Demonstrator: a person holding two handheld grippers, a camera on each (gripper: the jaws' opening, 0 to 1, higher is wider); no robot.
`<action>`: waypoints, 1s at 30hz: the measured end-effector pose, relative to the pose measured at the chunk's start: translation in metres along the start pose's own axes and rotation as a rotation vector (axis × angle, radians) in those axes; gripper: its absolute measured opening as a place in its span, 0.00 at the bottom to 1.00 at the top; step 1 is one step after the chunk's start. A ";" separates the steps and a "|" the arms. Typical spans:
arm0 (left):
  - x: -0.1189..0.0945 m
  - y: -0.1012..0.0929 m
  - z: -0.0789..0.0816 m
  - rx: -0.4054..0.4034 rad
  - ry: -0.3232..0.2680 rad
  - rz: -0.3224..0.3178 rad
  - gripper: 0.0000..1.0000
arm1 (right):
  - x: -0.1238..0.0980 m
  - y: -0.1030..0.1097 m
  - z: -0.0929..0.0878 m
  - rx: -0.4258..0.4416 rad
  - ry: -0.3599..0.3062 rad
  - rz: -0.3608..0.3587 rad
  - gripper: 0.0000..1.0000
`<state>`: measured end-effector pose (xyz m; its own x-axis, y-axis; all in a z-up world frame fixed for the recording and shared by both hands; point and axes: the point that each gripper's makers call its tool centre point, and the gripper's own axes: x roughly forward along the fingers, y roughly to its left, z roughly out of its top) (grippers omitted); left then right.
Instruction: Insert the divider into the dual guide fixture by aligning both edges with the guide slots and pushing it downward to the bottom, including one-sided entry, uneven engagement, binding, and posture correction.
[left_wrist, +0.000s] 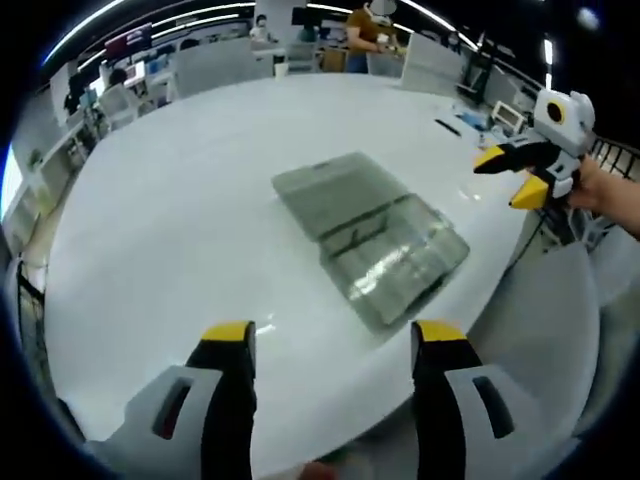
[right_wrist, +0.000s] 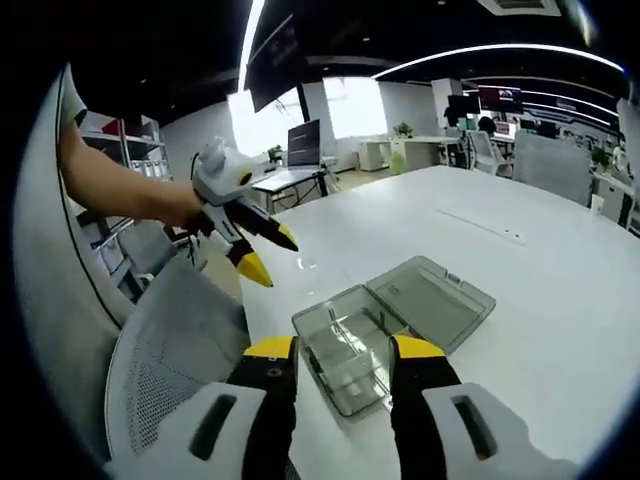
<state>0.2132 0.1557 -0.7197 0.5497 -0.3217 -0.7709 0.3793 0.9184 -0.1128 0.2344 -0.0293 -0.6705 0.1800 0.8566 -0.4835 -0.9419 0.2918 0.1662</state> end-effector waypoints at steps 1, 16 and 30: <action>0.003 0.002 0.000 -0.005 0.009 0.008 0.61 | -0.001 -0.001 0.000 -0.003 -0.001 0.002 0.34; 0.018 0.014 -0.007 -0.053 0.077 0.084 0.61 | -0.012 -0.005 -0.001 -0.064 0.005 0.032 0.42; 0.042 0.042 -0.020 -0.101 0.133 0.112 0.58 | -0.001 -0.012 0.003 -0.112 0.030 0.004 0.43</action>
<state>0.2369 0.1855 -0.7694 0.4783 -0.1890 -0.8576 0.2407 0.9674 -0.0790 0.2464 -0.0328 -0.6696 0.1696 0.8440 -0.5089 -0.9686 0.2381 0.0721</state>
